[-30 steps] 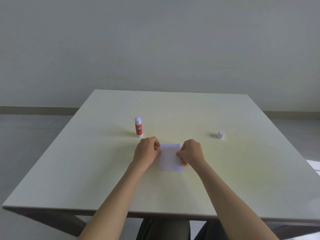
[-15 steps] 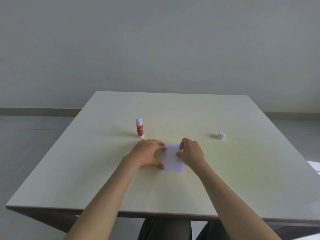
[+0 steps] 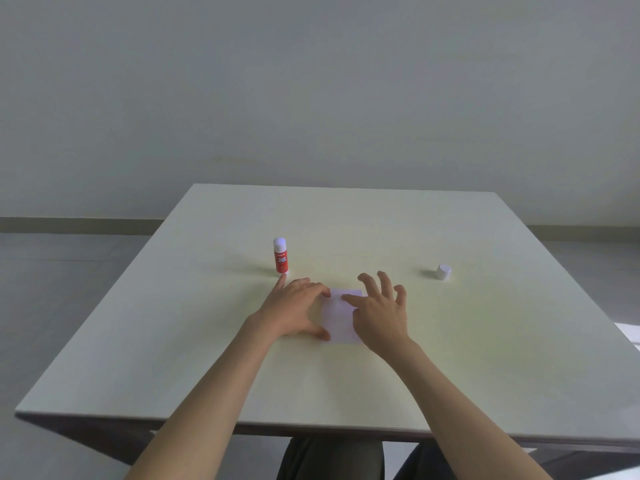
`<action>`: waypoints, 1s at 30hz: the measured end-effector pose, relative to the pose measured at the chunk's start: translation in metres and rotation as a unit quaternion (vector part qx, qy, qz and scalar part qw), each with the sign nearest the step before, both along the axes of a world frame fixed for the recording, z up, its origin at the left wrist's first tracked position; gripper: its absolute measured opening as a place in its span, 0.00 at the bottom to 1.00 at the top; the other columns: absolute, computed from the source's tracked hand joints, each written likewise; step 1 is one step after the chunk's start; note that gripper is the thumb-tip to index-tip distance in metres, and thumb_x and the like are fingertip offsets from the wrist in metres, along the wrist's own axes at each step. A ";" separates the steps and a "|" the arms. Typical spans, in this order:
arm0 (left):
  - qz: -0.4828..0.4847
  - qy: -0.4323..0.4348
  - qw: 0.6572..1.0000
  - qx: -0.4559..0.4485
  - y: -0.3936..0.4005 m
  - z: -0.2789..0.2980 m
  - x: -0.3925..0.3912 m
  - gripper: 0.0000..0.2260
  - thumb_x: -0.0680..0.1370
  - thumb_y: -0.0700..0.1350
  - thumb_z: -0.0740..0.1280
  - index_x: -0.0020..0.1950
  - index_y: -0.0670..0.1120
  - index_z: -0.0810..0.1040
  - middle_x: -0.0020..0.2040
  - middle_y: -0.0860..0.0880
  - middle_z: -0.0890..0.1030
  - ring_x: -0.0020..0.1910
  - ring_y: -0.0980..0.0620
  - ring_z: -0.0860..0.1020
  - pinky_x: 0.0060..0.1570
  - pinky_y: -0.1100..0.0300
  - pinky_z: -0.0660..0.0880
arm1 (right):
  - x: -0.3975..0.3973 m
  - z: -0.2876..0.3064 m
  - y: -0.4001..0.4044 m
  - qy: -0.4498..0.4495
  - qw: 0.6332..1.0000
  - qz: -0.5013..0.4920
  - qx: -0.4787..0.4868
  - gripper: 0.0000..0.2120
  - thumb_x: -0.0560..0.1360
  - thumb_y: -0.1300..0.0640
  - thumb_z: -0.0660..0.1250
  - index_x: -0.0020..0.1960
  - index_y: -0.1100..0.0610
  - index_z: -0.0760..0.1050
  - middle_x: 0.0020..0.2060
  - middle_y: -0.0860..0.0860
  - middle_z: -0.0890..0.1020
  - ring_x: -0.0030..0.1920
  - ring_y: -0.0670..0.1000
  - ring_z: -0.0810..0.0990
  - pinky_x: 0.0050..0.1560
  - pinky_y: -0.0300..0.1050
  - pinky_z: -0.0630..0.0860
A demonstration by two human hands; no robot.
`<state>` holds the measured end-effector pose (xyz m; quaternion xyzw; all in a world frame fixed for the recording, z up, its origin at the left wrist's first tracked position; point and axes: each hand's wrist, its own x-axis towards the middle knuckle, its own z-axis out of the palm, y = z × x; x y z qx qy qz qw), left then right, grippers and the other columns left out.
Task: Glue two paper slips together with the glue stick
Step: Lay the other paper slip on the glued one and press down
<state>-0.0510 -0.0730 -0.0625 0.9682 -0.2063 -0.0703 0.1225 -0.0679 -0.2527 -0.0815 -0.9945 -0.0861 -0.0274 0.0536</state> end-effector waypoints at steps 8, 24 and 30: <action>-0.021 -0.021 0.999 0.015 0.004 -0.002 0.000 0.32 0.64 0.66 0.69 0.65 0.57 0.70 0.67 0.62 0.72 0.67 0.58 0.68 0.72 0.53 0.48 | -0.004 0.000 -0.018 -0.004 0.999 -0.051 0.004 0.24 0.74 0.60 0.54 0.64 0.41 0.73 0.72 0.48 0.64 0.75 0.56 0.53 0.69 0.57 0.52; -0.043 0.036 0.994 0.089 0.001 -0.003 0.011 0.34 0.68 0.66 0.66 0.72 0.61 0.61 0.72 0.56 0.62 0.70 0.50 0.63 0.73 0.43 0.46 | -0.040 0.014 -0.013 -0.146 0.988 -0.003 -0.054 0.10 0.54 0.61 0.75 0.27 0.46 0.82 0.46 0.51 0.84 0.55 0.59 0.82 0.49 0.54 0.77; -0.038 0.002 0.999 0.030 0.006 -0.006 0.009 0.37 0.64 0.67 0.68 0.71 0.59 0.63 0.70 0.58 0.68 0.69 0.54 0.66 0.74 0.48 0.46 | -0.044 0.012 -0.012 -0.158 0.987 0.017 -0.012 0.12 0.59 0.63 0.74 0.22 0.51 0.78 0.43 0.50 0.83 0.53 0.59 0.81 0.48 0.53 0.75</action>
